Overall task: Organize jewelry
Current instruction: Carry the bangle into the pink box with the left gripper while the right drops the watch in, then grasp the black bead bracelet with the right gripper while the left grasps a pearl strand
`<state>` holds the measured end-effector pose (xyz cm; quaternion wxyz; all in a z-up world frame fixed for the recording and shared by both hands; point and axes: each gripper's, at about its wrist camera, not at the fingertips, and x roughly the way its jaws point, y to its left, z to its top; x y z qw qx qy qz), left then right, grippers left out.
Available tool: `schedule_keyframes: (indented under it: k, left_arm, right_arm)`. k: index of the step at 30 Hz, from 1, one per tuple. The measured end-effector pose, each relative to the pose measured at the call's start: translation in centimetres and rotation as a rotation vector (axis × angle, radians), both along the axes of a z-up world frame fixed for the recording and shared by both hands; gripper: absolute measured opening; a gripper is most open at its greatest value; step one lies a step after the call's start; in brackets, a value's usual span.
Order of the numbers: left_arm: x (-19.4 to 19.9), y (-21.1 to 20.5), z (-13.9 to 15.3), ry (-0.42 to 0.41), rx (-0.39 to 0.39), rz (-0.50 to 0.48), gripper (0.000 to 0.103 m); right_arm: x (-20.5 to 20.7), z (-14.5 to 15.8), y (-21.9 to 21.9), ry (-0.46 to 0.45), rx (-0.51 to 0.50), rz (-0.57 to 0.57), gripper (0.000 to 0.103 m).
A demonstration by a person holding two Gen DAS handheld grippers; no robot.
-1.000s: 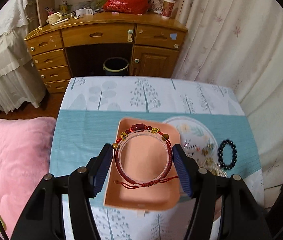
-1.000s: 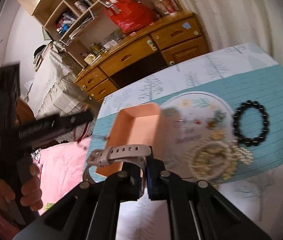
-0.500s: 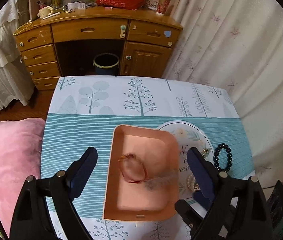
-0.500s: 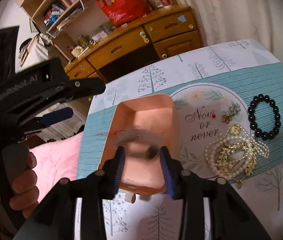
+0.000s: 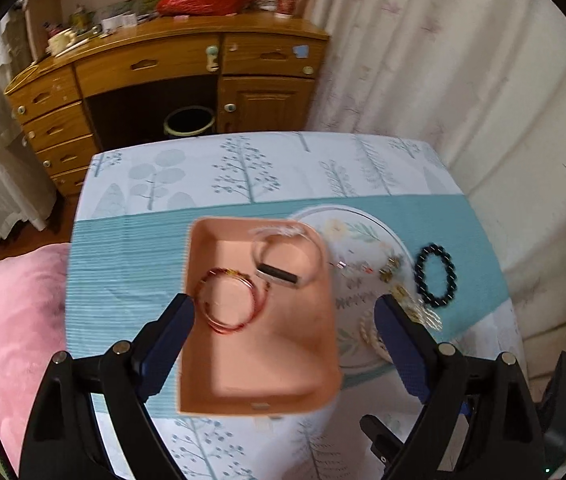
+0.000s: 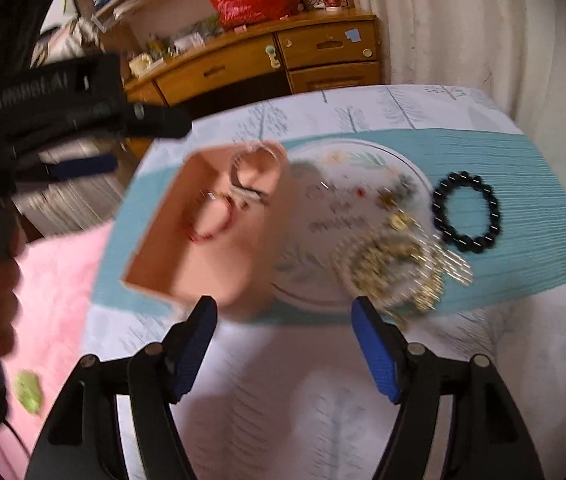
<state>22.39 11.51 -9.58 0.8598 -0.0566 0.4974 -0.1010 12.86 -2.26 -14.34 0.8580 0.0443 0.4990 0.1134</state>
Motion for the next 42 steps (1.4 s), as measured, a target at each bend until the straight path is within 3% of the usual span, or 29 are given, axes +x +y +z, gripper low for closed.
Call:
schedule_keyframes:
  k: [8,12,17,23,28,34,42]
  left_arm:
    - [-4.4,-4.8,0.0,-0.040,-0.001,-0.118,0.090]
    - [-6.3,-8.5,-1.1,-0.036,0.065,-0.181,0.090]
    - [-6.5,-11.2,-2.6,-0.038,0.093,-0.140,0.091]
    - [-6.2,-14.4,-5.2,-0.086,0.160,-0.179,0.091]
    - [-5.8,-17.1,-7.9,-0.129,0.216,-0.206,0.057]
    - [-5.0,-18.6,-9.9,-0.106,0.263,-0.196,0.039]
    - [-4.9,-18.8,-10.5,-0.087,0.230,-0.208,0.035]
  right_arm:
    - [-3.1,-1.5,-3.1,-0.057,-0.261,0.165,0.070]
    - [-3.7,-2.6,-5.0,-0.098,-0.436,0.271,0.070]
    - [-3.5,-3.6,-8.4,-0.149,-0.538,0.350,0.070]
    - [-2.3,-4.2,-12.4,-0.196,-0.512,0.385,0.070]
    - [-0.4,-4.7,-13.9,-0.239,-0.460,0.396,0.070]
    - [2.6,-4.9,-14.6,-0.259,-0.358,0.405,0.067]
    - [5.5,-4.4,-14.0,-0.301,-0.263,0.432,0.048]
